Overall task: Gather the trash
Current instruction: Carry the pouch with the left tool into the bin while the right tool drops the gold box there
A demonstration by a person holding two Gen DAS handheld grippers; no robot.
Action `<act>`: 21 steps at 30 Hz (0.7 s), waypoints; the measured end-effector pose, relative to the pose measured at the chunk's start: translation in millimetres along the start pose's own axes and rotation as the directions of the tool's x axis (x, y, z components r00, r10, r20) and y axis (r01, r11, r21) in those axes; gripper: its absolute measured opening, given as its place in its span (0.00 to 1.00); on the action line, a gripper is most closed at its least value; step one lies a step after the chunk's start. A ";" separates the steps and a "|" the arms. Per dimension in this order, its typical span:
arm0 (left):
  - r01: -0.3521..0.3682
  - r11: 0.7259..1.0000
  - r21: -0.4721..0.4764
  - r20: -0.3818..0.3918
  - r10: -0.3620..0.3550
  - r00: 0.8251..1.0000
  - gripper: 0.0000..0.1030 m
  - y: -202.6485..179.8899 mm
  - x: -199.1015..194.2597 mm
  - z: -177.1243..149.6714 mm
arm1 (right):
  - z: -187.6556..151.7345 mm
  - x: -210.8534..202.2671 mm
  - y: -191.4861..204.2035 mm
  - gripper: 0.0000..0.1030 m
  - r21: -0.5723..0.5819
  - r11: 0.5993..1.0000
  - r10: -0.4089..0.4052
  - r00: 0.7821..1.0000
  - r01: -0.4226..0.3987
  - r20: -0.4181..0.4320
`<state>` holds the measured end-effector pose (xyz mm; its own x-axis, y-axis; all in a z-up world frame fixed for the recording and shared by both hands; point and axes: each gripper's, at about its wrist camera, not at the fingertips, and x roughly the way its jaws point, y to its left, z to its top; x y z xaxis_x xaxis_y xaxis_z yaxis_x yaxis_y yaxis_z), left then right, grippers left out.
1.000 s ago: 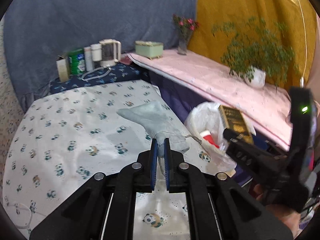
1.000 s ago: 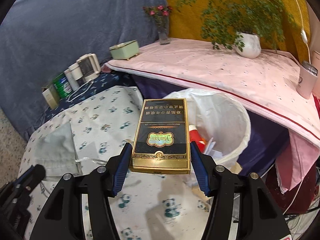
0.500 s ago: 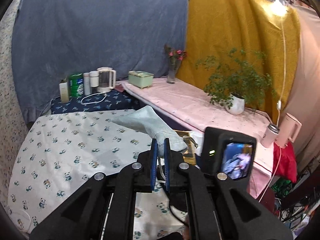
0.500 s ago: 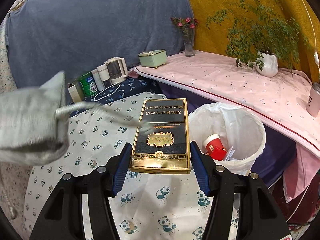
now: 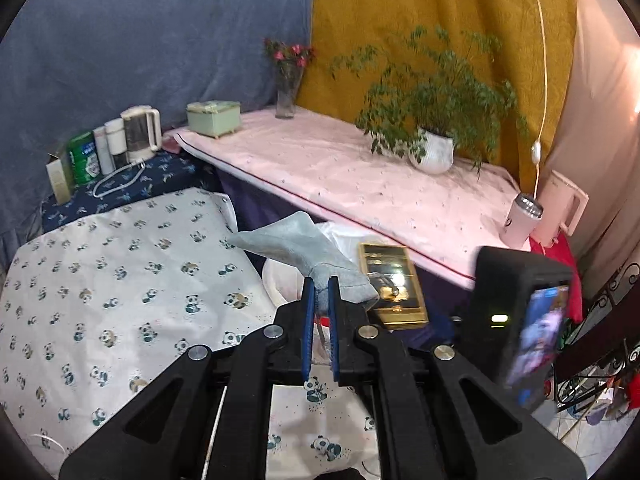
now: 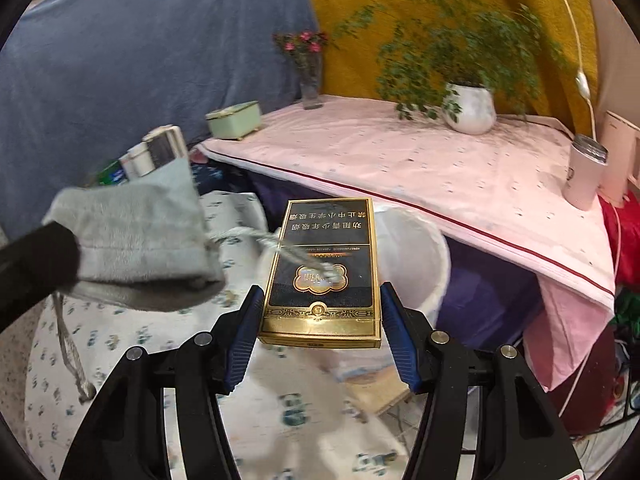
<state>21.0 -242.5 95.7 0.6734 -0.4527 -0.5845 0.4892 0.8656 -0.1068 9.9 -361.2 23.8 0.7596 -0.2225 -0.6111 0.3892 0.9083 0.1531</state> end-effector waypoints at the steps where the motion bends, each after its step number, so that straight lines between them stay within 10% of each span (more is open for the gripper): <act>1: 0.004 1.000 0.008 -0.017 -0.004 1.000 0.06 -0.6 12.0 1.6 | 1.3 5.3 -9.0 0.55 0.009 1.000 -0.017 1.000 0.017 -0.003; 18: 0.047 0.998 0.032 -0.187 -0.040 0.981 0.09 -2.0 183.2 17.1 | 18.8 83.3 -58.2 0.55 0.055 0.997 -0.057 0.996 0.061 -0.068; 21: 0.028 0.999 0.047 -0.201 -0.018 0.979 0.36 -1.2 199.7 16.6 | 20.0 95.4 -54.9 0.56 0.047 0.998 -0.046 0.996 0.049 -0.076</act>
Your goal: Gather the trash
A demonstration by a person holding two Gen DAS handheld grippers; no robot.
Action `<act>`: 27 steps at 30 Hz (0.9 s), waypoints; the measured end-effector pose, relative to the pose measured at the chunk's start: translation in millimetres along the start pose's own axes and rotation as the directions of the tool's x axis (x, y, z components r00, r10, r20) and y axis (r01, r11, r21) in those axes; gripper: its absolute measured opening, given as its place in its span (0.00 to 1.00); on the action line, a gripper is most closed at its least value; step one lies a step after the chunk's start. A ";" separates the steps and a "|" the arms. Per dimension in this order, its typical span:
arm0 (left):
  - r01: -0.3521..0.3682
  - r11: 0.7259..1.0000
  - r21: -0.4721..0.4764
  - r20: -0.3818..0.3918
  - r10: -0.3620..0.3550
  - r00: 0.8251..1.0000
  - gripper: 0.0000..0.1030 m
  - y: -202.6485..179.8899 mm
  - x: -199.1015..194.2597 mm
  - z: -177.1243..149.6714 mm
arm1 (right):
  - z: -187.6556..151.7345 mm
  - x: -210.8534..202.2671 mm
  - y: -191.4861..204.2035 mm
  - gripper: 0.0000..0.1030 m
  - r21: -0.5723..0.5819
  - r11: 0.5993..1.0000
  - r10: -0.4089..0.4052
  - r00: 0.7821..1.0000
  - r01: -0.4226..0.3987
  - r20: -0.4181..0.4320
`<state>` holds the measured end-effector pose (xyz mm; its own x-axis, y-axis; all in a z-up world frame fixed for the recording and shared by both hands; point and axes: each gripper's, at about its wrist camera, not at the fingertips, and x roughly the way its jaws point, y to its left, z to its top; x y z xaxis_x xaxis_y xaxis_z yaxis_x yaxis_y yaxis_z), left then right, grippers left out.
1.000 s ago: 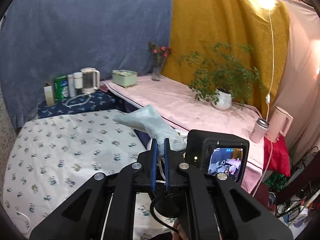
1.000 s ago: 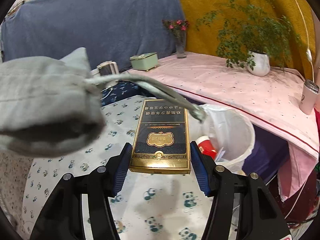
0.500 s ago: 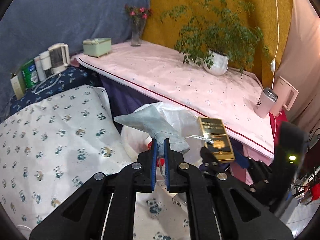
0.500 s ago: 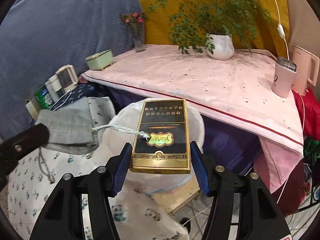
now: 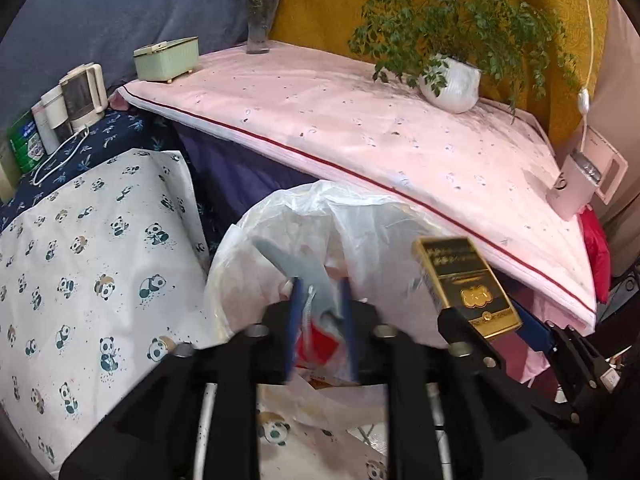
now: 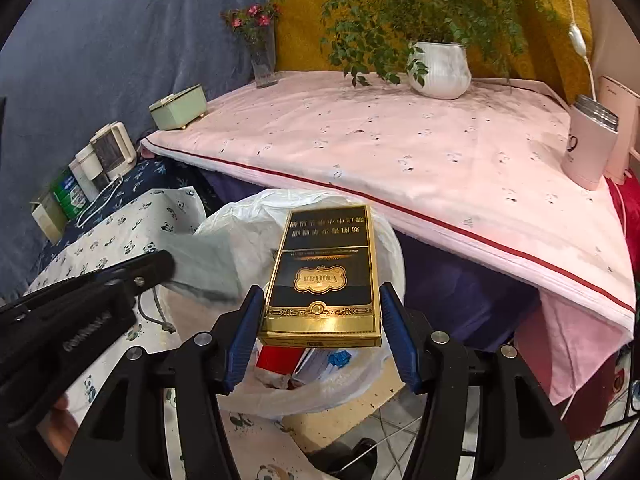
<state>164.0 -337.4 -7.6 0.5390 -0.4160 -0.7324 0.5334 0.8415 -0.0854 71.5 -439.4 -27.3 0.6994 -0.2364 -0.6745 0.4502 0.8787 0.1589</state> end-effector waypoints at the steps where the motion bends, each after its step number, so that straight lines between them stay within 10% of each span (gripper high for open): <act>1: -0.014 1.000 0.000 0.006 0.014 1.000 0.52 1.6 1.8 0.2 | 0.5 2.5 0.8 0.56 0.000 1.000 -0.001 1.000 0.001 0.002; 11: -0.070 0.997 -0.020 0.056 0.071 0.996 0.71 15.8 -16.1 -1.8 | 1.5 -4.4 11.5 0.63 -0.010 1.000 0.006 1.000 -0.006 0.014; 27: -0.088 0.994 -0.061 0.101 0.094 0.990 0.72 34.4 -86.8 -33.8 | -18.1 -71.5 32.1 0.66 -0.056 0.998 0.000 0.999 0.002 0.039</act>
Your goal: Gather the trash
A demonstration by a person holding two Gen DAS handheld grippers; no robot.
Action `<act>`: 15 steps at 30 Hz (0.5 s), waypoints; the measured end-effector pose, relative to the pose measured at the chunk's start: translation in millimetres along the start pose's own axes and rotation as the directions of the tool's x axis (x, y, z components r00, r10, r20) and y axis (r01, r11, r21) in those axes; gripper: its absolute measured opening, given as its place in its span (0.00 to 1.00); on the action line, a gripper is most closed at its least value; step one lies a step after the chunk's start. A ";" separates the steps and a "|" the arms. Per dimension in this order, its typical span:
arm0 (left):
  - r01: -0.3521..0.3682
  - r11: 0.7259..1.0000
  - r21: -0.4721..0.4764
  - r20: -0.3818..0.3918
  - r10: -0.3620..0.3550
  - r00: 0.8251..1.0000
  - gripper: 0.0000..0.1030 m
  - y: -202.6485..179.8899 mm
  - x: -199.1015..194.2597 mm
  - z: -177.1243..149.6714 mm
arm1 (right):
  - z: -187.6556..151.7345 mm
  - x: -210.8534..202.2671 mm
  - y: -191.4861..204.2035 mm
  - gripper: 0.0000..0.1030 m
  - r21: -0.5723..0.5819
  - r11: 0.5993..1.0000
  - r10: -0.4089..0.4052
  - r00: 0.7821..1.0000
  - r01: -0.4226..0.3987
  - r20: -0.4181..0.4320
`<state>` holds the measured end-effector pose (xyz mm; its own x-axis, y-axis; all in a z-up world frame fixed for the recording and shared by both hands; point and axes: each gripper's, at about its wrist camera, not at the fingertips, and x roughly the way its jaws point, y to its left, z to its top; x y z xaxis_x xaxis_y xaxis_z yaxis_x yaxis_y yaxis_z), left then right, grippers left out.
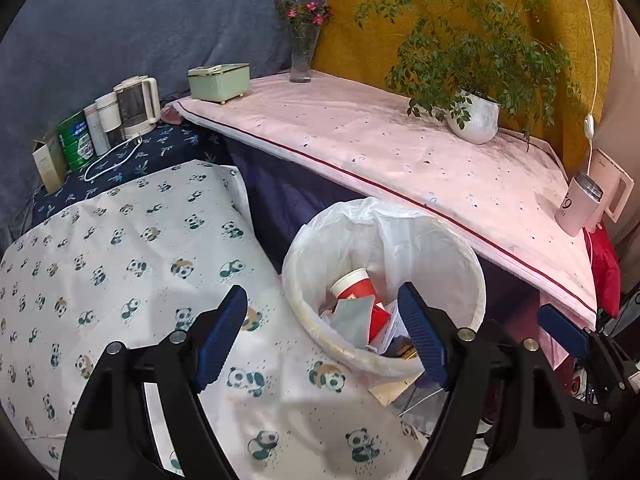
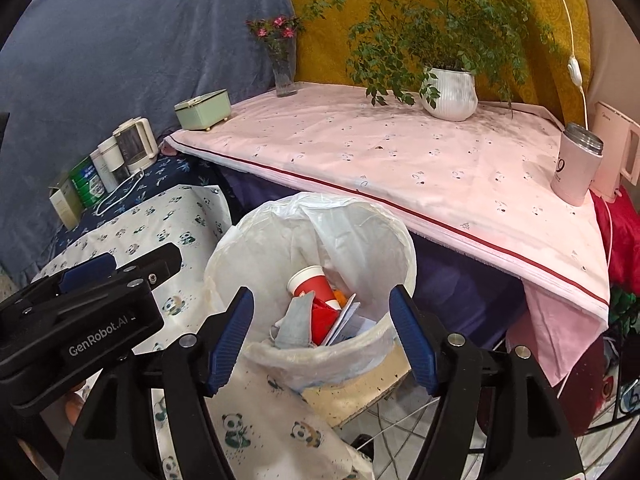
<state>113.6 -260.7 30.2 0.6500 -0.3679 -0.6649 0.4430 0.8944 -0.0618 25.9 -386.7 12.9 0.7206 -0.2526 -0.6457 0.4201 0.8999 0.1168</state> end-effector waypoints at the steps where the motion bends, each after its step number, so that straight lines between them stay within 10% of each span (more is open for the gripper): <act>1: -0.004 1.000 0.000 0.003 0.004 1.000 0.72 2.3 -3.6 -2.4 | -1.7 -4.4 1.8 0.67 -0.005 1.000 -0.001 1.000 0.001 0.001; 15: -0.065 0.998 -0.009 0.020 0.065 0.998 0.75 29.2 -42.2 -32.2 | -27.3 -40.4 24.0 0.76 -0.056 0.998 0.000 1.000 -0.001 -0.017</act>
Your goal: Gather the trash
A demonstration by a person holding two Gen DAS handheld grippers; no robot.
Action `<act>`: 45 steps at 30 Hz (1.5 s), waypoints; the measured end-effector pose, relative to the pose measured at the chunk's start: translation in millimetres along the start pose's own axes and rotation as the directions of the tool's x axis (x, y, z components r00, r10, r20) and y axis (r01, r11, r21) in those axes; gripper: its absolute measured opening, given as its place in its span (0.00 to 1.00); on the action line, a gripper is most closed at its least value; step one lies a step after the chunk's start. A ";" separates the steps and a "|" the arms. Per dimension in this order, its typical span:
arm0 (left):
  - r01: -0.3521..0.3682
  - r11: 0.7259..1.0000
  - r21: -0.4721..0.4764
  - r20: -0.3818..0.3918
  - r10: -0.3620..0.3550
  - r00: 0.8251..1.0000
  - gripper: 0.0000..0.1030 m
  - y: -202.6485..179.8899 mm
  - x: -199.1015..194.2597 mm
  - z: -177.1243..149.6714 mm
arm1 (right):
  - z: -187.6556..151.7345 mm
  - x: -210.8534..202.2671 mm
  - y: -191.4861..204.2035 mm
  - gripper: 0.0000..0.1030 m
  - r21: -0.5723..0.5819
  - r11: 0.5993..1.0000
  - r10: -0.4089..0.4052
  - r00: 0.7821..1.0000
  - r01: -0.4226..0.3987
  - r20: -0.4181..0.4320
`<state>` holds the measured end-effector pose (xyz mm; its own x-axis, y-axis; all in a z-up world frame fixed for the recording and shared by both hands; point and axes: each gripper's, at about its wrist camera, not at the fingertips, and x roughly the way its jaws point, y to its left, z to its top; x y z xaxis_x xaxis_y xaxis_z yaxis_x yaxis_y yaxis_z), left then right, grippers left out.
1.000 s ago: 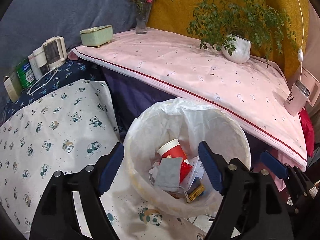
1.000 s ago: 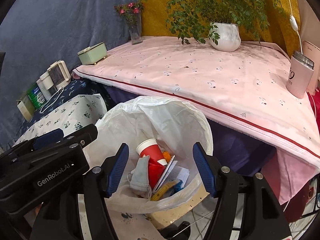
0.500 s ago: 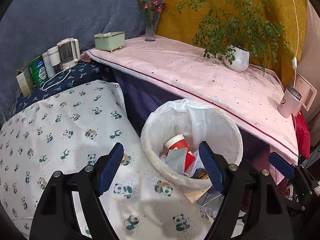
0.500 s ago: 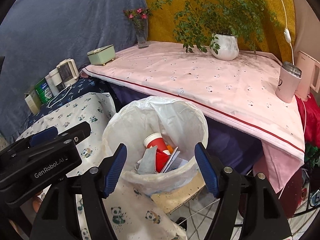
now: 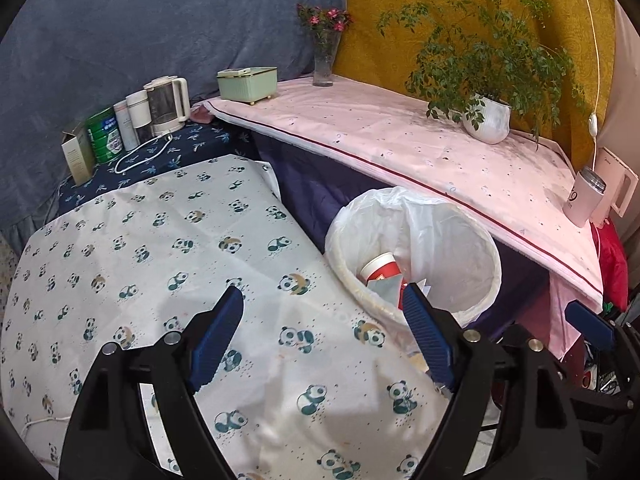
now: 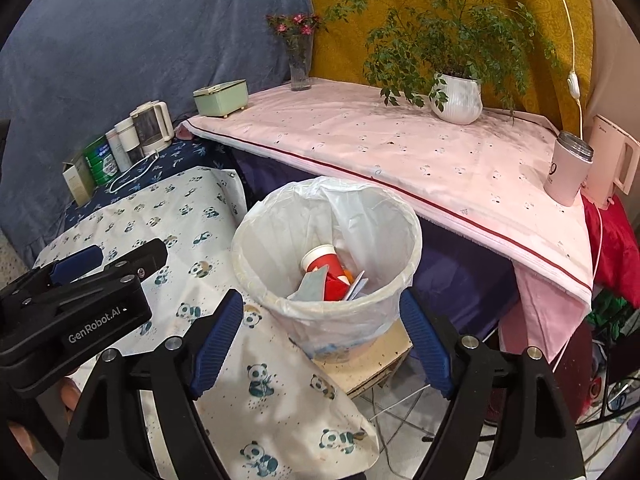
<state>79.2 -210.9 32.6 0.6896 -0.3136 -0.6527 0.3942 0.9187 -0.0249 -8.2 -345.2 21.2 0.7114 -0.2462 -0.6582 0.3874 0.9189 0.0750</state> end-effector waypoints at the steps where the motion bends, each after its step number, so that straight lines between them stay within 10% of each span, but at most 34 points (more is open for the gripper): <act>1: -0.006 1.000 -0.001 0.001 0.006 1.000 0.76 2.0 -2.1 -2.0 | -1.1 -1.5 1.0 0.77 -0.003 1.000 0.001 1.000 -0.001 -0.002; 45: -0.137 0.989 0.061 -0.131 0.144 0.981 0.86 -1.0 23.6 -10.8 | 4.0 7.4 -3.9 0.82 -0.113 0.993 -0.042 0.995 0.032 -0.089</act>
<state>88.5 -216.6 9.0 0.6534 -0.1439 -0.7432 0.3322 0.9367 0.1107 -2.1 -351.8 19.0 0.6393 -0.2566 -0.7249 0.3414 0.9394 -0.0314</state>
